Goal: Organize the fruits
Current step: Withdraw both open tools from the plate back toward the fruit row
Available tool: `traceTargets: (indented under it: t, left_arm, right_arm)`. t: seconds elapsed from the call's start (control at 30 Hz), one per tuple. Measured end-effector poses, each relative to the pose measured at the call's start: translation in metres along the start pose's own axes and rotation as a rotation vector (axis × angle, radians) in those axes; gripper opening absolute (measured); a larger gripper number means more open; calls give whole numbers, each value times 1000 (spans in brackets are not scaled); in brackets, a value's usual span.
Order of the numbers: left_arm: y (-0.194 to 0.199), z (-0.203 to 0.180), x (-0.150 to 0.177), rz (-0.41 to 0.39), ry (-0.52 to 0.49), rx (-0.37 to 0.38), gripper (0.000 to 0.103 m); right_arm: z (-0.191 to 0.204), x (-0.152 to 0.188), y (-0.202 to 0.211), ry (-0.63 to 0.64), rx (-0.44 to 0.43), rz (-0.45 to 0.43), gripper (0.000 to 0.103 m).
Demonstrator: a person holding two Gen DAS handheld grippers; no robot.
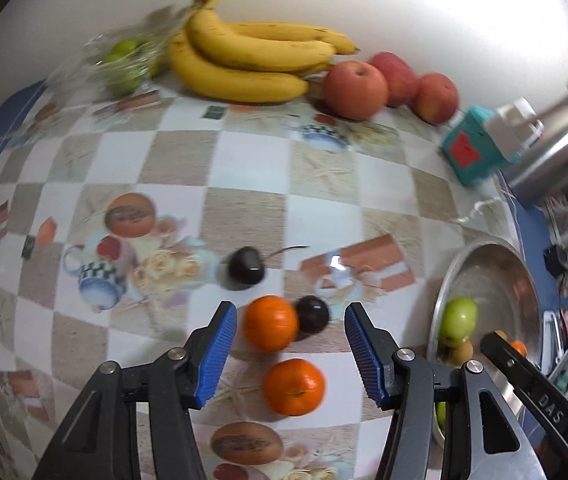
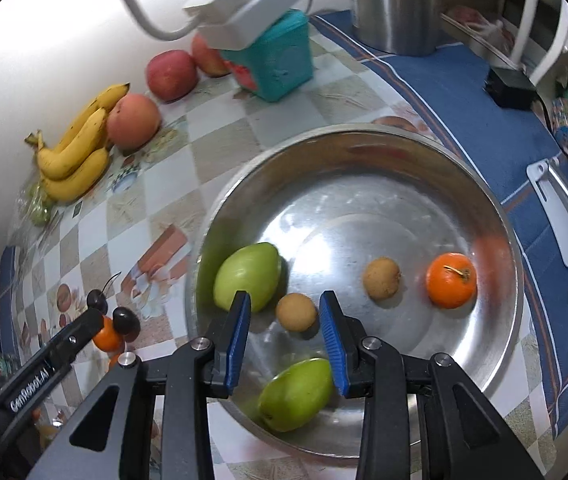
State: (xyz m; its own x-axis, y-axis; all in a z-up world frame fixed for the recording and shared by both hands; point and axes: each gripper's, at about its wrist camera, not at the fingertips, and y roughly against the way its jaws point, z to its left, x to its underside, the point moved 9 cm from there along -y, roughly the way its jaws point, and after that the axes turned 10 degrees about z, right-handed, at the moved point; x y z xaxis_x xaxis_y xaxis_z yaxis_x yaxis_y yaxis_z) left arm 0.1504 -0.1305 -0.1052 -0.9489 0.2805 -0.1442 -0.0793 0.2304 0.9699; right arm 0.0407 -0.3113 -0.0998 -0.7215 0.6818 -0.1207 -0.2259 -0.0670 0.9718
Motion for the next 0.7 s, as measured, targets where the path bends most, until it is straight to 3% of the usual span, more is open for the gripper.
traceTargets:
  t: [0.3, 0.43, 0.47, 0.53, 0.63, 0.7]
  left_arm:
    - [6, 27, 1, -12, 80, -20, 60]
    - [8, 33, 1, -15, 104, -30, 76]
    - [8, 34, 1, -13, 107, -34, 80]
    - [7, 37, 2, -7, 116, -58, 88]
    - [3, 44, 3, 3, 130, -106, 102]
    - [1, 48, 5, 7, 131, -135, 103]
  right_arm:
    - [16, 6, 2, 49, 10, 0, 36]
    - [17, 6, 0, 53, 17, 7, 37]
    - [16, 6, 0, 48, 20, 8, 41]
    - [14, 6, -2, 43, 34, 7, 65]
    - [11, 5, -3, 44, 51, 7, 70]
    - [9, 6, -5, 37, 57, 10, 74]
